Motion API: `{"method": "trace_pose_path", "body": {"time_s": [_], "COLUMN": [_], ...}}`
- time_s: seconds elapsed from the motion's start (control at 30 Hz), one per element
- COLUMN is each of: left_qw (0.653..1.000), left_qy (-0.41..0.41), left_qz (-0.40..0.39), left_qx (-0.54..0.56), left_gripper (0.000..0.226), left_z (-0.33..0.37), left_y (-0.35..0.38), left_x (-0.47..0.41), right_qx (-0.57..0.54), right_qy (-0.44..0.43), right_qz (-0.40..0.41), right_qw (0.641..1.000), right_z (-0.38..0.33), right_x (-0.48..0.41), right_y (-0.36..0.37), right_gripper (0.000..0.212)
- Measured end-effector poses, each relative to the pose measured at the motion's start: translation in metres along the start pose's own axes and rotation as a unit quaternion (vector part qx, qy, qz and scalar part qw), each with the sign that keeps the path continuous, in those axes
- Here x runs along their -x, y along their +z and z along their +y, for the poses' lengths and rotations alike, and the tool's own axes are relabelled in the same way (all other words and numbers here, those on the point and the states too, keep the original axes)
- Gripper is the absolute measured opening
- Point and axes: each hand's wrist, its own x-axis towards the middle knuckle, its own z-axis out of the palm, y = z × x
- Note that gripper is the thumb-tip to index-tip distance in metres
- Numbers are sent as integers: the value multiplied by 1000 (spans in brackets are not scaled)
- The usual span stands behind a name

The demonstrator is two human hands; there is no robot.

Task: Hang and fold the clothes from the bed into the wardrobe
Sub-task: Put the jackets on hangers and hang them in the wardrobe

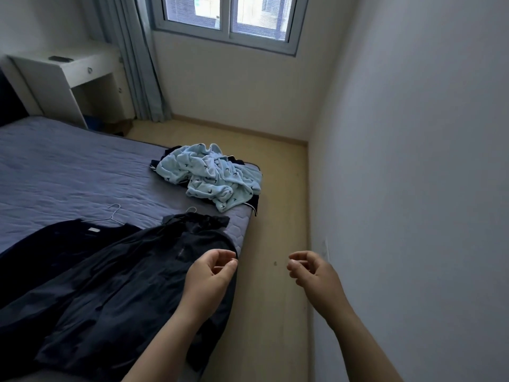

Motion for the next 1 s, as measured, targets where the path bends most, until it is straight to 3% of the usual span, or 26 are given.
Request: {"method": "trace_pose_path", "body": {"time_s": [0.33, 0.57, 1.0], "left_qw": [998, 992, 969], "left_qy": [-31, -58, -127], "left_qz": [41, 110, 209], "left_qx": [-32, -20, 12], "left_gripper": [9, 9, 11], "left_z": [12, 24, -14], "left_y": [59, 99, 80], "left_x": [-121, -193, -343], "right_qx": [-5, 37, 95], "right_qy": [2, -40, -46], "right_qz": [-55, -126, -230], "right_qw": [998, 990, 967], "right_z": [16, 9, -4], "right_x": [-158, -291, -456], "right_y": [-24, -43, 35], "right_gripper": [6, 5, 7]}}
